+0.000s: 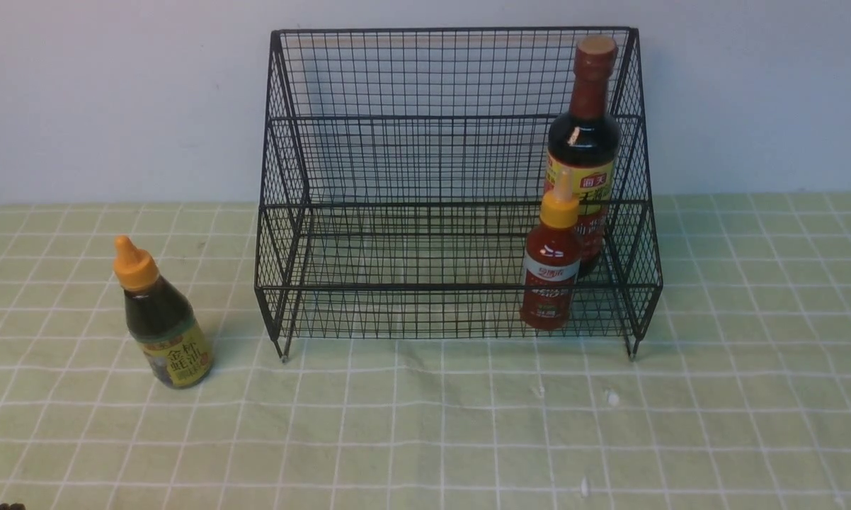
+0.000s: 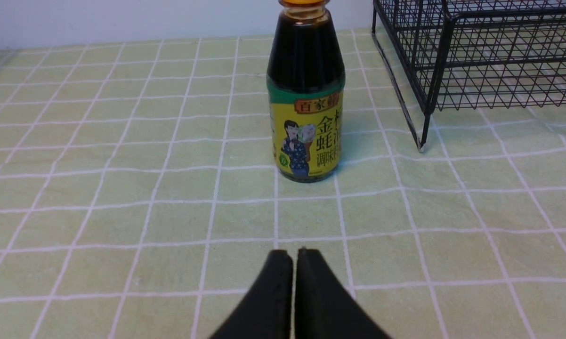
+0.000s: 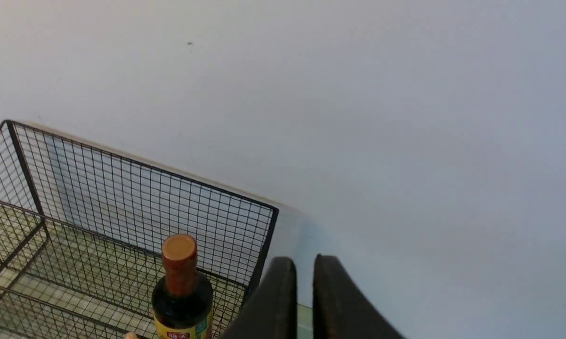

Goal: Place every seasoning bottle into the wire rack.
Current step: Use the left arm to grab the condiment bottle closest to it

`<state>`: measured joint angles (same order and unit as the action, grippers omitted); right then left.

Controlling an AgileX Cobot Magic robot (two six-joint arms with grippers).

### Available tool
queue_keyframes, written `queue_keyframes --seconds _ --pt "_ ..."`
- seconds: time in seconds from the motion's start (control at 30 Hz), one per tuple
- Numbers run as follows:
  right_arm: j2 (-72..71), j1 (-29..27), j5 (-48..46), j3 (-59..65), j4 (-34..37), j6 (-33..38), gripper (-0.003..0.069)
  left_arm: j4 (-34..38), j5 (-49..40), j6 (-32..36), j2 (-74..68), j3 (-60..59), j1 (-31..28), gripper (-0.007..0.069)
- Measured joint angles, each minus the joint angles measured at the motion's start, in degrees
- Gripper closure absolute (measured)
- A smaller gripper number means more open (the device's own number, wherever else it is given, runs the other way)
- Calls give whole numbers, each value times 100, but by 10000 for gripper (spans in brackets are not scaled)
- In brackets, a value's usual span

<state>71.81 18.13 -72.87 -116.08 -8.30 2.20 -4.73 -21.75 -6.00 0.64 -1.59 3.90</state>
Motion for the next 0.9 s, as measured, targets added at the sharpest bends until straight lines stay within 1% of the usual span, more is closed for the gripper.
queue_keyframes --seconds 0.03,0.17,0.3,0.4,0.43,0.47,0.5,0.53,0.57,0.67,0.7,0.73,0.8,0.9 --pt "-265 0 -27 22 -50 -49 659 0 0 0 0 0 0 631" --pt "-1175 0 -36 471 -97 -317 671 0 0 0 0 0 0 631" --pt "-2550 0 -34 1860 -125 -914 673 0 0 0 0 0 0 631" --pt "-3168 0 121 2662 -125 -1108 673 0 0 0 0 0 0 631" --pt "-3698 0 400 3412 -113 -1242 673 0 0 0 0 0 0 631" --pt "-3811 0 477 3495 -107 -1276 673 0 0 0 0 0 0 631" --pt "-4200 0 818 4140 -38 -1423 673 0 0 0 0 0 0 631" --pt "-4468 0 1066 4524 20 -1520 673 0 0 0 0 0 0 631" --pt "-4573 0 1118 4672 33 -1534 673 0 0 0 0 0 0 631" --pt "-5363 0 2124 5813 260 -1666 673 0 0 0 0 0 0 631" --pt "-5547 0 2440 6108 316 -1678 673 0 0 0 0 0 0 631" --pt "-5580 0 2568 6164 328 -1678 673 0 0 0 0 0 0 631" --pt "-5930 0 3263 6787 498 -1686 673 0 0 0 0 0 0 631" --pt "-6142 0 3773 7424 662 -1692 673 0 0 0 0 0 0 631"
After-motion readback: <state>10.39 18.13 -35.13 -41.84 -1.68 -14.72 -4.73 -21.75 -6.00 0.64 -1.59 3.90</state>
